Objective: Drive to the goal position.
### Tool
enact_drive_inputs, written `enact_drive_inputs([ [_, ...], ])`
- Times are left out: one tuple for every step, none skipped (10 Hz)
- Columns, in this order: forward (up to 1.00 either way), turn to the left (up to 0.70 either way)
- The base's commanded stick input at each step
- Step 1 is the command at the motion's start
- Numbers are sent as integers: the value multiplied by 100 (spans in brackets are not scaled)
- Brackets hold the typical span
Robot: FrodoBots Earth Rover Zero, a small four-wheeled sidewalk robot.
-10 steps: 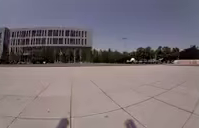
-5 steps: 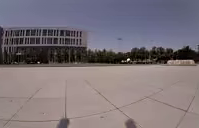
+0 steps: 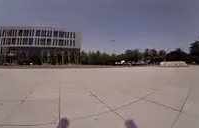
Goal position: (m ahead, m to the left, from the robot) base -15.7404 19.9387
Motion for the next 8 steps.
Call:
enact_drive_inputs([
  [73, -35],
  [86, -36],
  [89, -36],
  [89, -36],
  [88, -35],
  [100, -40],
  [100, -40],
  [100, -40],
])
